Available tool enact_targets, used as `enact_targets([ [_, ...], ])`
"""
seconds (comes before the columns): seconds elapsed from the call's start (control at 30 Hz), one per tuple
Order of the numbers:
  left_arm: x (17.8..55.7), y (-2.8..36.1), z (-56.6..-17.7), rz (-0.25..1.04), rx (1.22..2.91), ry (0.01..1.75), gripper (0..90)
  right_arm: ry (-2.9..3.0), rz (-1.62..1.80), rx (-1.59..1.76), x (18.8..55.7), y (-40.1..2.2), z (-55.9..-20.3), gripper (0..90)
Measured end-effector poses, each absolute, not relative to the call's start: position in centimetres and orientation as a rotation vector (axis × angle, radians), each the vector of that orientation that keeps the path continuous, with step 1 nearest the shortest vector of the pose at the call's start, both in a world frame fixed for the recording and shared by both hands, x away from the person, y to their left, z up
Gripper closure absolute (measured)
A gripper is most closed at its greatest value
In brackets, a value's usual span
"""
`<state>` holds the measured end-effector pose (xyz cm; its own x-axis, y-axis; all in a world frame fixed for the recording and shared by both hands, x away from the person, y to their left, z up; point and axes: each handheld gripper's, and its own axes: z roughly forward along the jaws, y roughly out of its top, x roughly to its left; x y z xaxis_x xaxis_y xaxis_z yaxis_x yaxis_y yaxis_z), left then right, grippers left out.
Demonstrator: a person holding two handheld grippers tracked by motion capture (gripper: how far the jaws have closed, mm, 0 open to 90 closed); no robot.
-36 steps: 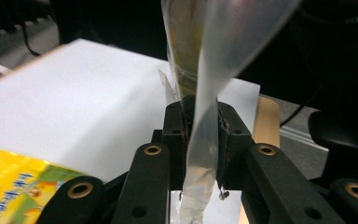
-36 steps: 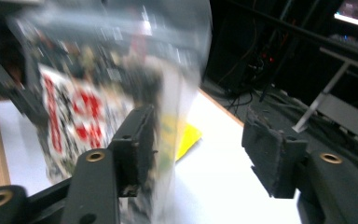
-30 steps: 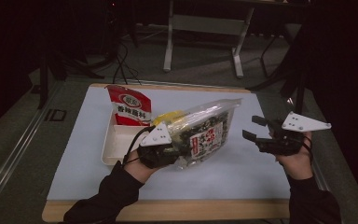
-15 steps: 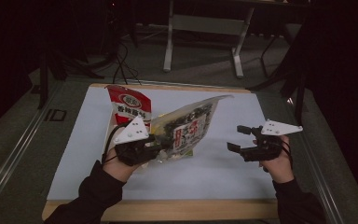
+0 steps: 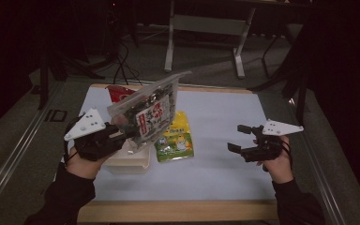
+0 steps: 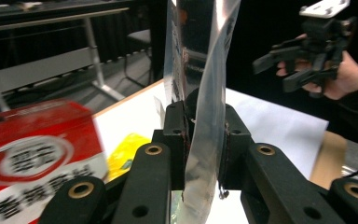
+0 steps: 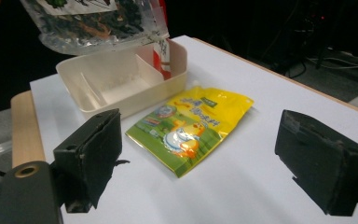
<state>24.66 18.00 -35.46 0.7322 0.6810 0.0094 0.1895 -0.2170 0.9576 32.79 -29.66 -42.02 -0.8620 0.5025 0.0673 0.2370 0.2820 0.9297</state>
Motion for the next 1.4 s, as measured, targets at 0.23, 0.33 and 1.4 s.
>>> enact_targets([
  [0.23,24.8,20.4,-35.9,0.561,1.779,0.771,79.1,2.297,1.615,0.652,32.7,-29.9,-42.0,14.4],
  [0.33,25.1,21.2,-36.5,0.560,1.802,0.805,79.1,2.294,1.619,0.658,32.8,-30.0,-42.0,14.5],
  [1.4,29.4,23.3,-42.6,0.440,1.876,0.846,79.0,2.315,1.611,0.649,33.0,-29.6,-42.4,14.6],
])
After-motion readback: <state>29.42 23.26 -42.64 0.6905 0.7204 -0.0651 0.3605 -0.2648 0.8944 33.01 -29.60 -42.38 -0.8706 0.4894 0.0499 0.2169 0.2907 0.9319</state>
